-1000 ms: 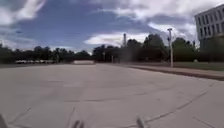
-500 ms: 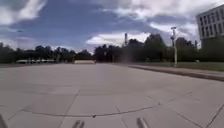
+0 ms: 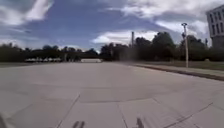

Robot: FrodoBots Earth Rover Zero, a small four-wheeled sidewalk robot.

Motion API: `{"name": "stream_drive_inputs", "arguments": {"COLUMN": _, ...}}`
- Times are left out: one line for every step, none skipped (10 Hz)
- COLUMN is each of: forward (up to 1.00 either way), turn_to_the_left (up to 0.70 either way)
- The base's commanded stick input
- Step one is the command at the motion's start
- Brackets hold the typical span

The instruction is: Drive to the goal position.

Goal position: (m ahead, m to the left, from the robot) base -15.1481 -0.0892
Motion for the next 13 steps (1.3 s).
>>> {"name": "stream_drive_inputs", "arguments": {"forward": 1.0, "turn_to_the_left": 0.0}}
{"name": "stream_drive_inputs", "arguments": {"forward": 1.0, "turn_to_the_left": 0.0}}
{"name": "stream_drive_inputs", "arguments": {"forward": 1.0, "turn_to_the_left": 0.0}}
{"name": "stream_drive_inputs", "arguments": {"forward": 1.0, "turn_to_the_left": 0.0}}
{"name": "stream_drive_inputs", "arguments": {"forward": 1.0, "turn_to_the_left": 0.0}}
{"name": "stream_drive_inputs", "arguments": {"forward": 1.0, "turn_to_the_left": 0.0}}
{"name": "stream_drive_inputs", "arguments": {"forward": 1.0, "turn_to_the_left": 0.0}}
{"name": "stream_drive_inputs", "arguments": {"forward": 1.0, "turn_to_the_left": 0.0}}
{"name": "stream_drive_inputs", "arguments": {"forward": 1.0, "turn_to_the_left": 0.0}}
{"name": "stream_drive_inputs", "arguments": {"forward": 1.0, "turn_to_the_left": 0.0}}
{"name": "stream_drive_inputs", "arguments": {"forward": 1.0, "turn_to_the_left": 0.0}}
{"name": "stream_drive_inputs", "arguments": {"forward": 1.0, "turn_to_the_left": 0.0}}
{"name": "stream_drive_inputs", "arguments": {"forward": 1.0, "turn_to_the_left": 0.0}}
